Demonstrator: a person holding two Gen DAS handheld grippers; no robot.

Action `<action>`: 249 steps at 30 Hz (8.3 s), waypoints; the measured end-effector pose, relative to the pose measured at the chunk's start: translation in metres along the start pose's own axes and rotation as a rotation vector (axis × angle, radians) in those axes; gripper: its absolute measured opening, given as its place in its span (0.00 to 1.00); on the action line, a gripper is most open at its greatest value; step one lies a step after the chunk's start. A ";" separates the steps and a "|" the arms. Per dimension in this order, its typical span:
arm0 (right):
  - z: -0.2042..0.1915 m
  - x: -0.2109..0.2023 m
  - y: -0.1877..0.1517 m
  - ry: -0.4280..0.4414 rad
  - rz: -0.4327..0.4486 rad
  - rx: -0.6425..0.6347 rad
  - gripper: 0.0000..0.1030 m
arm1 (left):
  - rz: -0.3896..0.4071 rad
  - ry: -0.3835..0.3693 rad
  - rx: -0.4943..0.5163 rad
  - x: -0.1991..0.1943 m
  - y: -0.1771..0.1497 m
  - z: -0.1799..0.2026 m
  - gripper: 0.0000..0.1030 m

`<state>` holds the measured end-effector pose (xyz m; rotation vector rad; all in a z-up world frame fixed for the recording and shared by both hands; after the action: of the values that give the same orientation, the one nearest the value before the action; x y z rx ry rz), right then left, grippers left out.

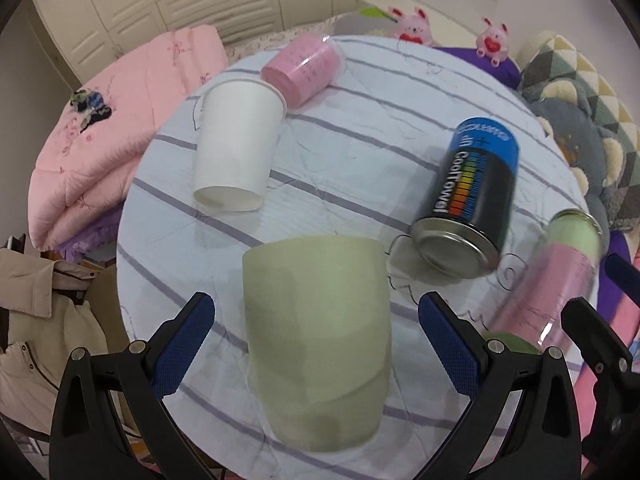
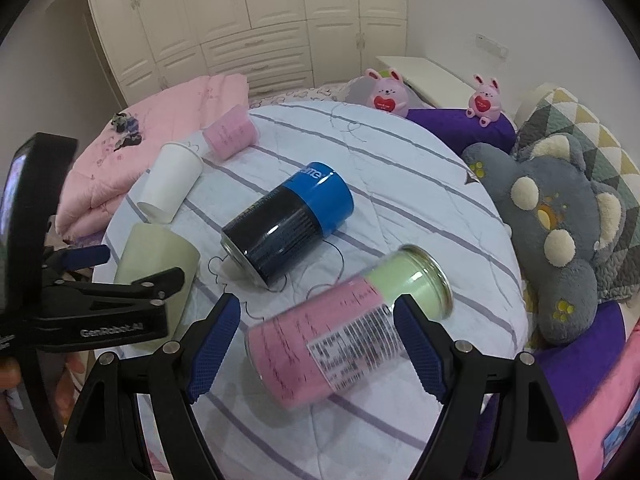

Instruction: Flip cup upright

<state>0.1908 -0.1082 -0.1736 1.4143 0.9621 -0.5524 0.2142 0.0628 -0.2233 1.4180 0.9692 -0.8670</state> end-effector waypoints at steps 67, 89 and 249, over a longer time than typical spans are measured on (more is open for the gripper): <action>-0.014 -0.028 -0.014 -0.031 0.080 -0.045 0.78 | 0.312 -0.087 -0.071 -0.077 -0.006 -0.001 0.92; -0.005 -0.101 -0.031 -0.092 0.247 -0.034 0.78 | 0.488 -0.040 -0.060 -0.165 -0.068 -0.003 0.99; 0.009 -0.122 0.023 -0.109 0.448 0.041 0.78 | 0.714 -0.065 0.011 -0.196 -0.001 0.019 1.00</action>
<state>0.1466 -0.1407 -0.0622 1.5594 0.5242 -0.3106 0.1386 0.0292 -0.0450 1.5790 0.3498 -0.3777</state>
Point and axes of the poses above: each gripper's, at about its wrist camera, not at the fingertips, and x roughly the way its jaws point, z to its right, y to its top, the point moved 9 cm from there along x, roughly the way its jaws point, and after that the axes turned 3 degrees about x, right-handed, at the moved point
